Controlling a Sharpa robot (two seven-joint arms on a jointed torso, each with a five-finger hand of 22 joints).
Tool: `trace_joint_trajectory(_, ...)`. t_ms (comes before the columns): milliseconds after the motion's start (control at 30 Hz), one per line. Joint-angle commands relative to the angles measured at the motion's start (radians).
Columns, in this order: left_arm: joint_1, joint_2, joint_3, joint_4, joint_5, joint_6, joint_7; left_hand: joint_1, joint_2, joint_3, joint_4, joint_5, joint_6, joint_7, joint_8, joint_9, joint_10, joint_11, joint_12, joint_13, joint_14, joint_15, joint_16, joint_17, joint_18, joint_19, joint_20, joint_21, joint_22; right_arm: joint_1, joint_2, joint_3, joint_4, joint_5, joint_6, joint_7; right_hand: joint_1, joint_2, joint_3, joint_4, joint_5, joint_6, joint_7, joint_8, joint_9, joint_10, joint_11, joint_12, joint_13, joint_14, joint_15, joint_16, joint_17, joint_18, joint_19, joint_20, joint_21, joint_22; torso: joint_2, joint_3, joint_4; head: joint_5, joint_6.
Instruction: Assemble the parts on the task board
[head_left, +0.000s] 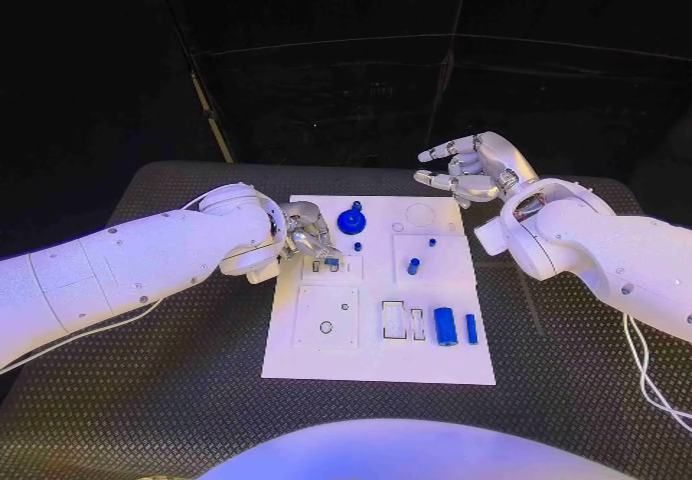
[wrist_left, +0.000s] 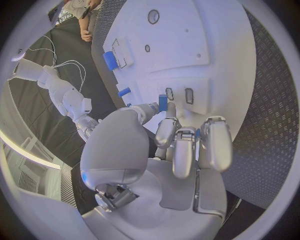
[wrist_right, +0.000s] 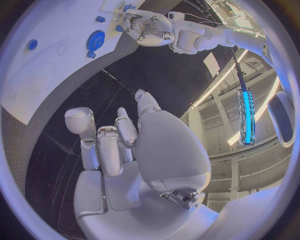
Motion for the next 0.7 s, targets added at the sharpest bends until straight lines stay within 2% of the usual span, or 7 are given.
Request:
trace_joint_trajectory(33,0.001,0.008,0.0,-0.008,-0.011,0.003,-0.01,0.001,0.01,0.133,-0.131,0.007,0.001,-0.004,0.003,0.002,0.007,-0.003,0.004,-0.001,0.104,0.004,0.003,0.263,-0.014,-0.002,0.005,-0.003,-0.002,0.002,0.002,0.001,0.0,0.003,0.004,0.01,-0.006,0.005,-0.005,0.0,0.004,0.008,-0.001,0.005,0.001,0.007,0.001,0.004,0.0,0.066,-0.007,-0.005,0.103,0.011,0.002,-0.006,-0.002,0.0,0.001,0.0003,-0.001,0.0,-0.002)
trace_joint_trajectory(467,0.002,0.04,-0.003,-0.038,-0.04,0.046,-0.015,-0.002,0.011,0.135,-0.132,0.006,0.0,-0.004,0.004,0.003,0.006,-0.002,0.001,-0.004,0.104,0.004,0.003,0.263,-0.013,-0.004,0.005,-0.004,-0.004,0.002,0.006,0.001,-0.005,0.004,0.007,0.01,-0.008,0.006,-0.006,0.001,0.007,0.009,-0.002,0.006,0.001,0.007,0.001,0.003,-0.001,0.065,-0.007,-0.006,0.101,0.011,0.002,-0.006,-0.003,0.0,0.001,-0.0007,-0.0007,-0.001,-0.01)
trace_joint_trajectory(700,0.002,0.04,-0.004,-0.041,-0.053,0.075,-0.017,-0.003,0.012,0.137,-0.134,0.006,0.0,-0.004,0.004,0.004,0.004,-0.002,-0.001,-0.006,0.104,0.004,0.003,0.263,-0.013,-0.005,0.005,-0.005,-0.005,0.002,0.009,0.001,-0.008,0.004,0.009,0.011,-0.008,0.006,-0.006,0.001,0.007,0.009,-0.002,0.006,0.001,0.007,0.001,0.003,-0.001,0.065,-0.007,-0.006,0.101,0.011,0.002,-0.006,-0.003,0.0,0.0,-0.0007,0.0009,-0.001,-0.013)
